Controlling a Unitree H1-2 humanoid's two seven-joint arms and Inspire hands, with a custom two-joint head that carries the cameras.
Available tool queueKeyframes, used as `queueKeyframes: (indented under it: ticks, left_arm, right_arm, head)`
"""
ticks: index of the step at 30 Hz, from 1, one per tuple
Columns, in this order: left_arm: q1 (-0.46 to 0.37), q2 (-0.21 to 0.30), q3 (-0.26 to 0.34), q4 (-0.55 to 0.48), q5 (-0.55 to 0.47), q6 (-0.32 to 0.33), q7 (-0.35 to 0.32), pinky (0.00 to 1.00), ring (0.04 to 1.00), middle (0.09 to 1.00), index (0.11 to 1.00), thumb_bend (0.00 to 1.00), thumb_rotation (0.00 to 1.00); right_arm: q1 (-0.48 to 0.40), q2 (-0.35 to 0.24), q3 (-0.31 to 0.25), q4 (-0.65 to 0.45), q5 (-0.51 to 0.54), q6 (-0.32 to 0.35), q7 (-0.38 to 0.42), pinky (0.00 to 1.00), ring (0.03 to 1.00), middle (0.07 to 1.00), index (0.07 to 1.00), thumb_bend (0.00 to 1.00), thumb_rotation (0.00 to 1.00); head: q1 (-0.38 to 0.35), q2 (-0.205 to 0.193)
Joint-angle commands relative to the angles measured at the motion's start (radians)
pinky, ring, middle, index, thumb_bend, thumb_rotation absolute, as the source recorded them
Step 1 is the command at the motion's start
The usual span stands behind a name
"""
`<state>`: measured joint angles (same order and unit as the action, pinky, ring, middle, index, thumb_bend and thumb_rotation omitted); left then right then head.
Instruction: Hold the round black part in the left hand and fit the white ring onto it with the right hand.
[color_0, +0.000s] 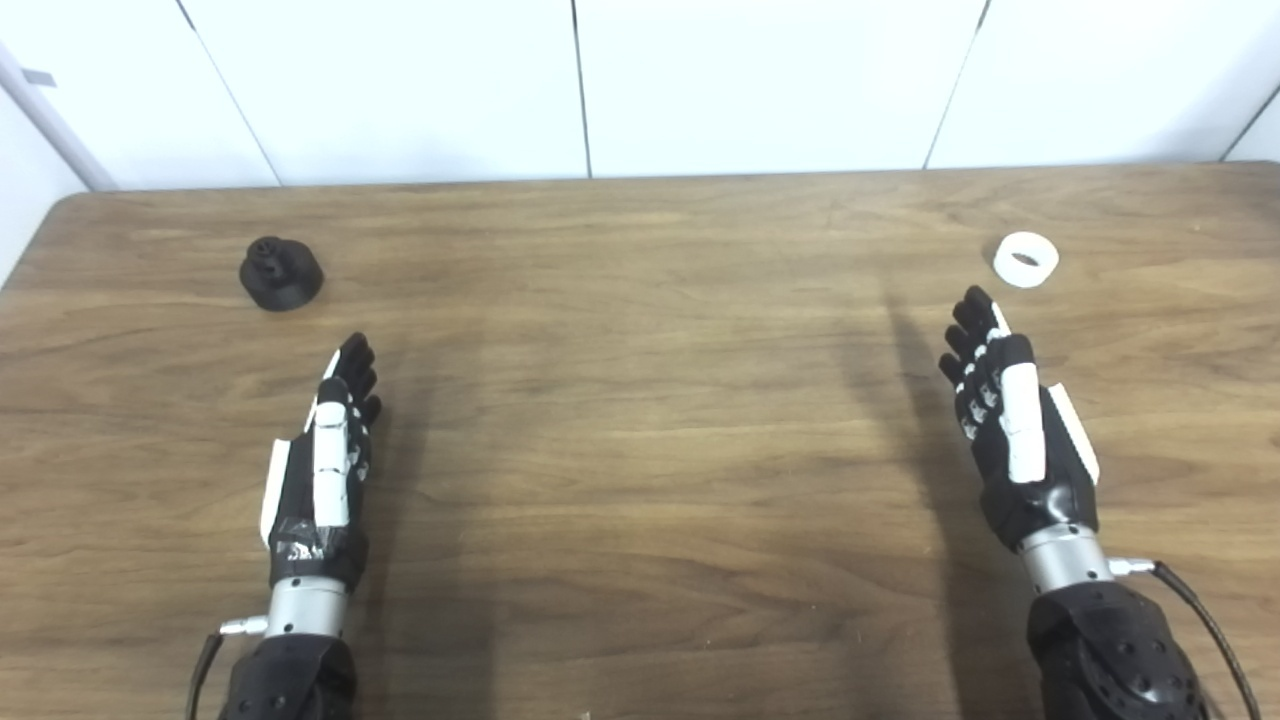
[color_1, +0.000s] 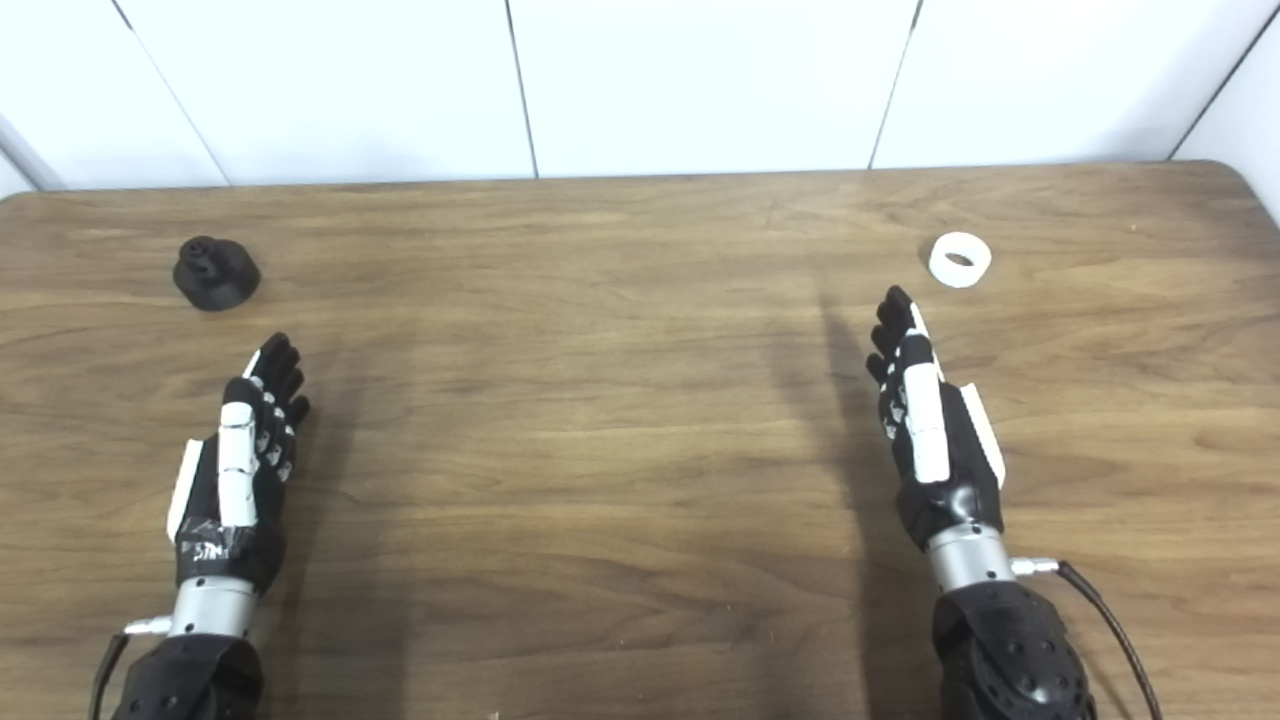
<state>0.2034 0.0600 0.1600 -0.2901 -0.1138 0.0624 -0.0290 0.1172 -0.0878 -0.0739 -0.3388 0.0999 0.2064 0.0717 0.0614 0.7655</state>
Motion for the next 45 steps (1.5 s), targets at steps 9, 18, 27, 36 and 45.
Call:
queueKeyframes:
  ticks: [9, 18, 27, 36, 45]
  left_arm:
    - [0.014, 0.004, 0.004, -0.022, -0.001, -0.039, 0.005, 1.00, 0.995, 0.979, 0.973, 0.42, 0.97]
    - [0.014, 0.007, 0.003, -0.024, 0.001, -0.035, 0.002, 1.00, 0.993, 0.974, 0.969, 0.43, 0.97]
    - [0.016, 0.006, -0.003, -0.030, 0.014, -0.031, 0.003, 1.00, 0.998, 0.977, 0.970, 0.43, 0.97]
    - [0.025, -0.005, -0.027, -0.018, 0.032, -0.046, 0.000, 1.00, 1.000, 0.993, 0.985, 0.44, 0.97]
    - [0.036, -0.025, -0.065, 0.038, 0.067, -0.103, 0.009, 1.00, 1.000, 1.000, 0.991, 0.41, 0.98]
  right_arm:
    - [-0.012, 0.002, -0.003, -0.015, 0.001, -0.043, -0.005, 1.00, 1.000, 0.993, 0.994, 0.55, 1.00]
    - [-0.013, -0.002, -0.001, -0.014, -0.001, -0.045, -0.002, 1.00, 1.000, 1.000, 1.000, 0.55, 1.00]
    - [-0.010, -0.004, -0.002, -0.021, -0.002, -0.035, -0.003, 1.00, 1.000, 0.998, 1.000, 0.56, 1.00]
    - [-0.006, -0.017, -0.017, 0.007, 0.015, -0.061, 0.005, 1.00, 1.000, 0.999, 1.000, 0.55, 1.00]
    - [0.002, -0.040, -0.034, 0.078, 0.039, -0.134, 0.033, 1.00, 1.000, 1.000, 1.000, 0.54, 1.00]
  head:
    - [0.003, 0.003]
    - [0.001, 0.004]
    - [0.019, -0.008]
    - [0.117, -0.082]
    - [0.253, -0.190]
